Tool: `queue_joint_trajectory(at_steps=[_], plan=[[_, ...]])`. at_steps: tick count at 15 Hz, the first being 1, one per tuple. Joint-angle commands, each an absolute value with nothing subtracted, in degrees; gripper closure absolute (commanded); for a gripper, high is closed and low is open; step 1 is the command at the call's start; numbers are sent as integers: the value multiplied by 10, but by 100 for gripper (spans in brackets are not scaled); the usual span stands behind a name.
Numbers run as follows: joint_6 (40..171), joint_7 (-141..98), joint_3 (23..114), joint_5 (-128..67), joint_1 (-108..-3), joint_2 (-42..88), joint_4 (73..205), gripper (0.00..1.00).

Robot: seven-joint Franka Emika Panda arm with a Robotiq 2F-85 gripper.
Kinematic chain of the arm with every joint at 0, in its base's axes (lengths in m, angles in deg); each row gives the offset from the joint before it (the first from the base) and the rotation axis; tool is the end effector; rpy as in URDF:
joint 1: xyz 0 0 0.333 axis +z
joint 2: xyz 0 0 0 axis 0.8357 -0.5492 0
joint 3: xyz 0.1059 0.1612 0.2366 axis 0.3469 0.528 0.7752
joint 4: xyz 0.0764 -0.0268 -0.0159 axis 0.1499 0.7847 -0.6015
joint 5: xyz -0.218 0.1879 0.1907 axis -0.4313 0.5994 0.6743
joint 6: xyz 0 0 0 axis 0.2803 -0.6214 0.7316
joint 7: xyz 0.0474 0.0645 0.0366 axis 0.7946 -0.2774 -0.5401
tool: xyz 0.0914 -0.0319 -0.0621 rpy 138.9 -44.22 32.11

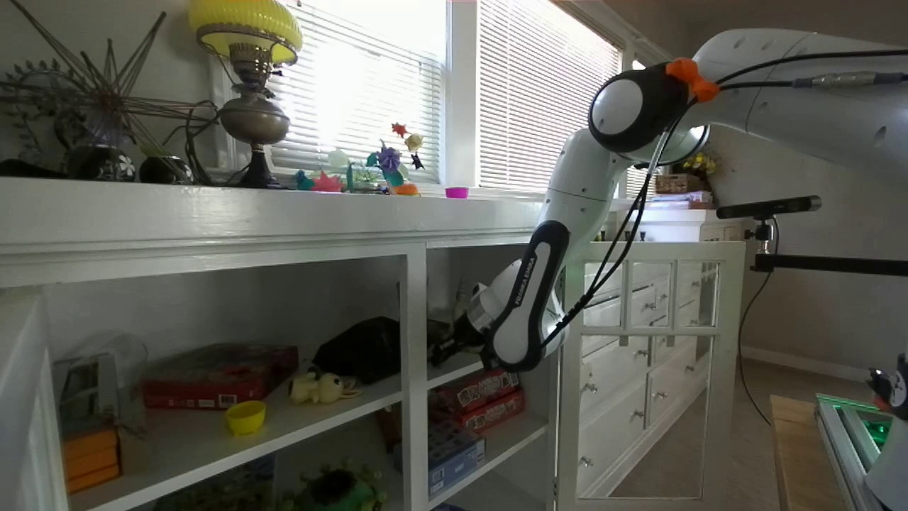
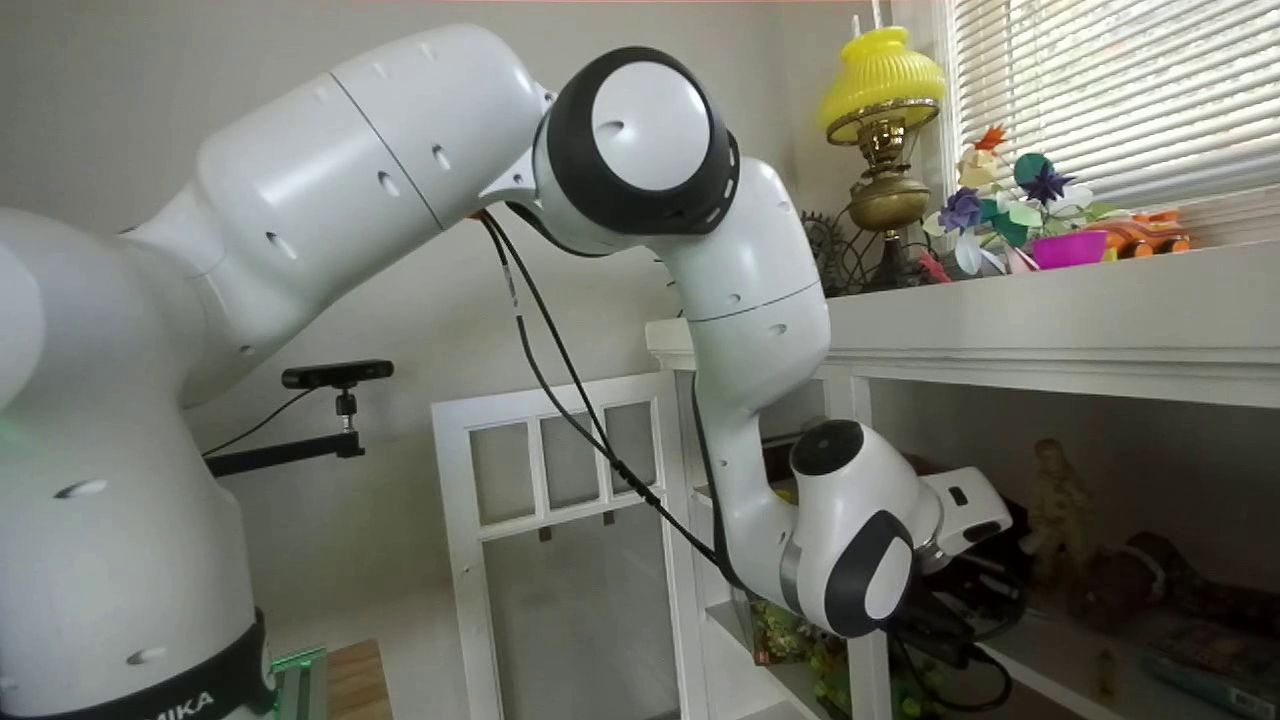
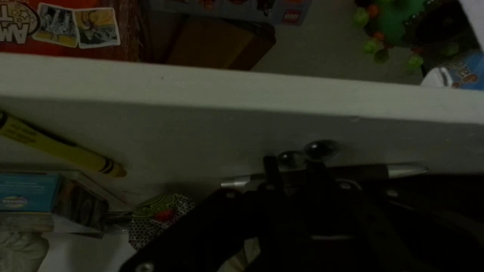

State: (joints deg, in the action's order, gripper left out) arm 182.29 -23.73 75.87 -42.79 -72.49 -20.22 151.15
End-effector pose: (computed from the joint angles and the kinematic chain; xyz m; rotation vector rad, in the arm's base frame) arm 0.6091 -0.1017 0.1057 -2.8682 0.0387 -1.2665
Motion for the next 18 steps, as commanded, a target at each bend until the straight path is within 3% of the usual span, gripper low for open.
queue_joint_trajectory(at_steps=[1, 6, 7, 8, 9, 11, 13, 18], plan=[[1832, -239, 759, -427, -728, -200, 1518, 71], [1831, -238, 759, -426, -727, -197, 1523, 62], [1830, -239, 759, -426, -727, -196, 1524, 66], [1830, -239, 758, -425, -726, -196, 1524, 82], [1830, -239, 758, -425, -726, -196, 1524, 91], [1829, -239, 758, -424, -725, -196, 1523, 99], [1824, -239, 756, -420, -722, -192, 1526, 95], [1819, -249, 729, -396, -699, -161, 1543, 95]])
